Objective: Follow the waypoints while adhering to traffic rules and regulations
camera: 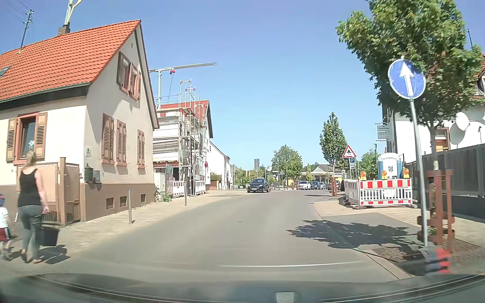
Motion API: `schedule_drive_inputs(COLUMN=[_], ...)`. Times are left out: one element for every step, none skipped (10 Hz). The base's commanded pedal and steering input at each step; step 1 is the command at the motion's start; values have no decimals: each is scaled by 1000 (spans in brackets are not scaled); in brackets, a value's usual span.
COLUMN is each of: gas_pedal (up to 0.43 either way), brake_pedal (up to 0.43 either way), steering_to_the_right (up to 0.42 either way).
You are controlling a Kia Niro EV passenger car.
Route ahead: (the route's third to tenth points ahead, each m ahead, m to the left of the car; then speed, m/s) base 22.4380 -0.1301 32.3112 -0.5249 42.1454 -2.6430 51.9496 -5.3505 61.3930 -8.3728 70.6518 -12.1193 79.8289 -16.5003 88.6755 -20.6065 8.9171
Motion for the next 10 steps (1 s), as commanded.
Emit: schedule_drive_inputs(gas_pedal=[98, 98, 98, 98, 98, 98, 98, 87, 79, 47], brake_pedal=[30, 30, 30, 30, 30, 30, 30, 30, 30, 30], steering_to_the_right=[30, 31, 33, 35, 37, 38, 38, 38, 39, 39])
